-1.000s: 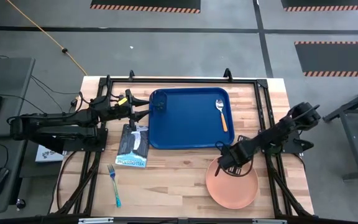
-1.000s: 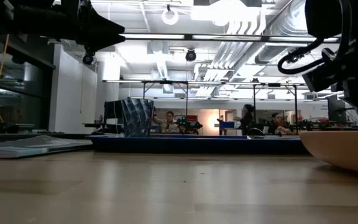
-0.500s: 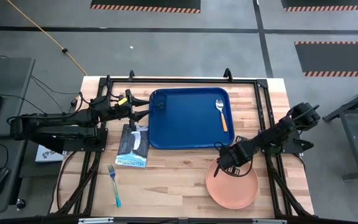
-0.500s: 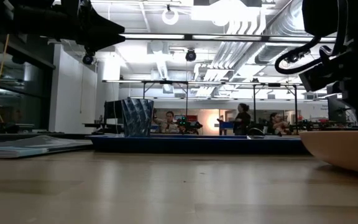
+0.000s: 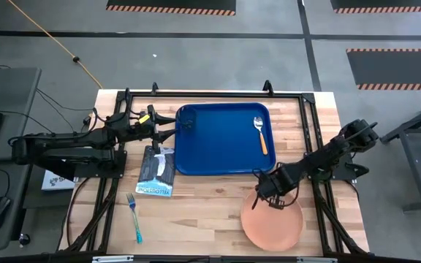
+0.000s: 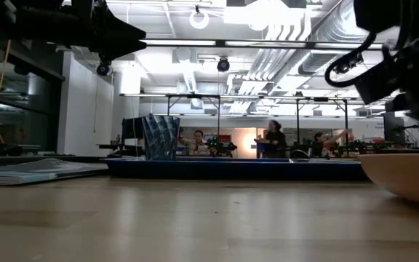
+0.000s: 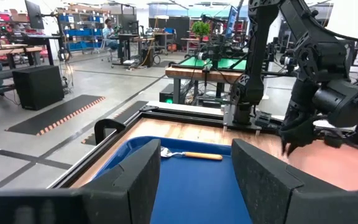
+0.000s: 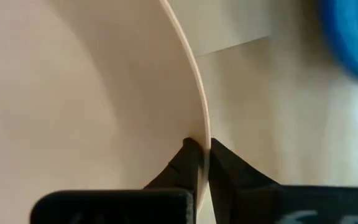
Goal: Pick and place plate/cup/fork/spoon on tray
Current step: Put the orange plate on the blue tray to the left side of the yellow spoon
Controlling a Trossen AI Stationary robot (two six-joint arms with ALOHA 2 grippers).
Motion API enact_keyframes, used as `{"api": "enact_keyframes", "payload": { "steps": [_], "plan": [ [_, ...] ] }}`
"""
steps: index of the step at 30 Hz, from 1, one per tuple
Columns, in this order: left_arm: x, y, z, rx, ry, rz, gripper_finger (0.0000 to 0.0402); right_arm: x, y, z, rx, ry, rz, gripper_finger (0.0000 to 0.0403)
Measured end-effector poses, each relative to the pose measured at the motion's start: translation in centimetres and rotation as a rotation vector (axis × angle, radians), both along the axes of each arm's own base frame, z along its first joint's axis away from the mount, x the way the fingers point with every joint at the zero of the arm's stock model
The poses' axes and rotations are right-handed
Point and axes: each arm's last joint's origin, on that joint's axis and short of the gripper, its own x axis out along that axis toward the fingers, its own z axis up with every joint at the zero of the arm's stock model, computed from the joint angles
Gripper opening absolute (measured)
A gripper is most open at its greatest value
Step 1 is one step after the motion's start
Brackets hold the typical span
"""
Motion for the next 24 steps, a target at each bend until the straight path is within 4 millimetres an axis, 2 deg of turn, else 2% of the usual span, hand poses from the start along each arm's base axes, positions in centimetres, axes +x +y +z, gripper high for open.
{"api": "enact_keyframes", "payload": {
  "steps": [7,14,18,24],
  "plan": [
    [0.0,0.0,0.0,0.000,0.000,0.000,0.0186,-0.1,-0.5,3.7,0.123,-0.229,-0.036,0.0001],
    [0.0,0.0,0.0,0.000,0.000,0.000,0.0186,0.6,-2.9,7.5,0.138,-0.561,-0.072,0.0000],
    [0.0,0.0,0.0,0.001,-0.001,0.000,0.0186,1.7,-5.5,8.4,0.069,-0.681,-0.134,0.0000],
    [0.0,0.0,0.1,0.003,-0.009,0.000,0.0186,3.0,-12.3,8.6,-0.157,-0.787,-0.513,0.0000]
  ]
}}
